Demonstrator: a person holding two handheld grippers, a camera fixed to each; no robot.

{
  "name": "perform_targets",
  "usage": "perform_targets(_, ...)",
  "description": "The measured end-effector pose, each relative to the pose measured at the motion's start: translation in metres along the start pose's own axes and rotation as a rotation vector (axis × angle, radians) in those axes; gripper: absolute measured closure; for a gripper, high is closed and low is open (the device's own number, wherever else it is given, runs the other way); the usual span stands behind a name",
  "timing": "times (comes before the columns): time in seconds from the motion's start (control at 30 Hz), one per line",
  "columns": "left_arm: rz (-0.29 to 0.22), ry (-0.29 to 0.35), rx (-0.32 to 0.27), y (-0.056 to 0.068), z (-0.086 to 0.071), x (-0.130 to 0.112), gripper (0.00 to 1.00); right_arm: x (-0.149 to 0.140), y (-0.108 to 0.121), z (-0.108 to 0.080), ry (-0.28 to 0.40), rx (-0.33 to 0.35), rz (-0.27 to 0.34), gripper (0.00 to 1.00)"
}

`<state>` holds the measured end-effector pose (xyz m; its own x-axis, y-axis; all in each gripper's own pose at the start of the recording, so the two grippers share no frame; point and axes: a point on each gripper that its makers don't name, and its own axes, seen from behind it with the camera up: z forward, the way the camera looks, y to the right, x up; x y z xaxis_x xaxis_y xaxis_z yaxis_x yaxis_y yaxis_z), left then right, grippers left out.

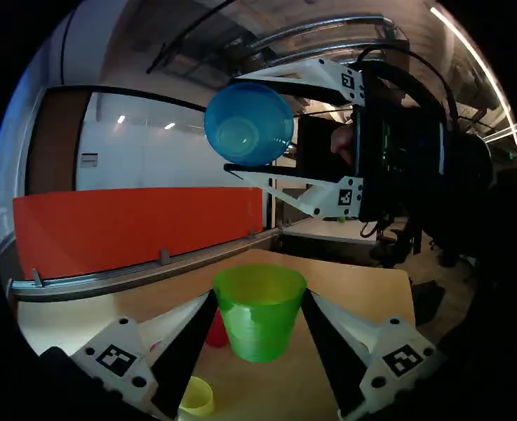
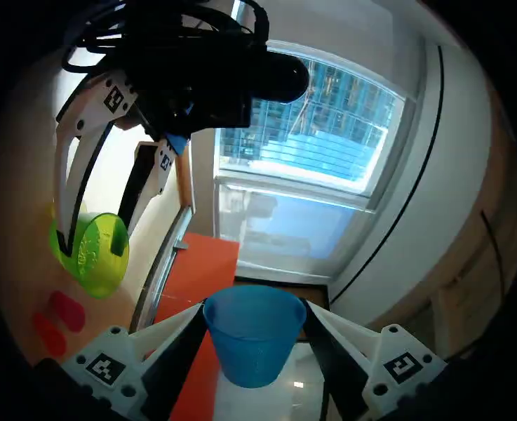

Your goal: Pour water

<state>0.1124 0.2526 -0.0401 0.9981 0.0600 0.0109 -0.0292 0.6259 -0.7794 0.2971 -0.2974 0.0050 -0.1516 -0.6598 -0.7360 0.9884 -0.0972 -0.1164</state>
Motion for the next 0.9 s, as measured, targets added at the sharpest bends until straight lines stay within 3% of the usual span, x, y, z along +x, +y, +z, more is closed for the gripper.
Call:
perform_targets(0.17, -0.002, 0.001, 0.000, 0.000, -0.001, 0.000, 0.14, 0.000, -0.001, -0.001, 0.005, 0.003, 0.024, 0.08)
perform_targets(0.3, -0.001, 0.000, -0.001, -0.001, -0.002, 0.000, 0.14, -0.005, -0.002, -0.003, 0.007, -0.002, 0.096, 0.08)
perform_targets(0.6, 0.002, -0.005, -0.004, 0.000, -0.001, -0.001, 0.14, -0.020, -0.006, -0.013, 0.016, -0.011, 0.376, 0.08)
perform_targets(0.9, 0.015, -0.007, -0.003, 0.000, -0.001, 0.002, 0.14, -0.022, -0.022, -0.024, 0.022, -0.010, 0.700, 0.08)
